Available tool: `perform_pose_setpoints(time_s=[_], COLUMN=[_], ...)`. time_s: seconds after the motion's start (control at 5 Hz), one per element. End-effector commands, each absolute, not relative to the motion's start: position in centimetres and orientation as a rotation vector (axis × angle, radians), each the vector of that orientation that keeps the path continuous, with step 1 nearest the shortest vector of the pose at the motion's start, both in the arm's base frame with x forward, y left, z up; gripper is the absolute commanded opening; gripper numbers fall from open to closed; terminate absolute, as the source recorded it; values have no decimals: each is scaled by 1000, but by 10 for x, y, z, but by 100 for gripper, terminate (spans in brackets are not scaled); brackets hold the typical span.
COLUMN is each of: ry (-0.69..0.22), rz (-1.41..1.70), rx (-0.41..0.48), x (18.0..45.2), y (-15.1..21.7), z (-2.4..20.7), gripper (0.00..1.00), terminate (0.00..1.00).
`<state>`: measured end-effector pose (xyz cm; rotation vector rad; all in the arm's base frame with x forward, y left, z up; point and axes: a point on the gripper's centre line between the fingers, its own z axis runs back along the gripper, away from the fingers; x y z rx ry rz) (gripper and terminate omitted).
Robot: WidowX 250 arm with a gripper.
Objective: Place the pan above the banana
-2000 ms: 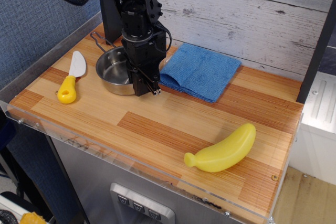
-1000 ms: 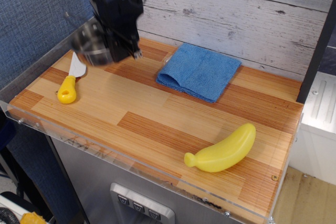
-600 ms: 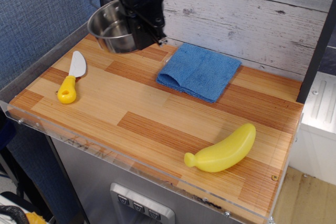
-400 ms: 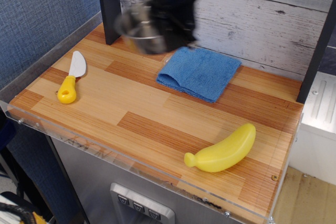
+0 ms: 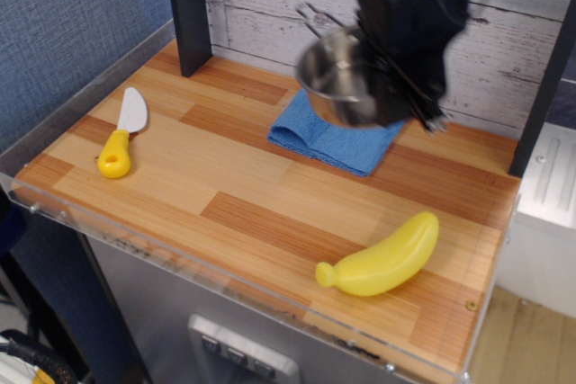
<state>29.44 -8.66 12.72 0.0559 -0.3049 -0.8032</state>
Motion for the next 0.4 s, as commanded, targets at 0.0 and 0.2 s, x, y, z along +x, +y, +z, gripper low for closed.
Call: perform_pose_setpoints(time_s=[0.0,0.2], ry=[-306,-271], rz=[-856,-863], rx=[52,55], x=[291,295], y=[-104,-104], z=[101,82], gripper=[0,0], terminate=[0,0])
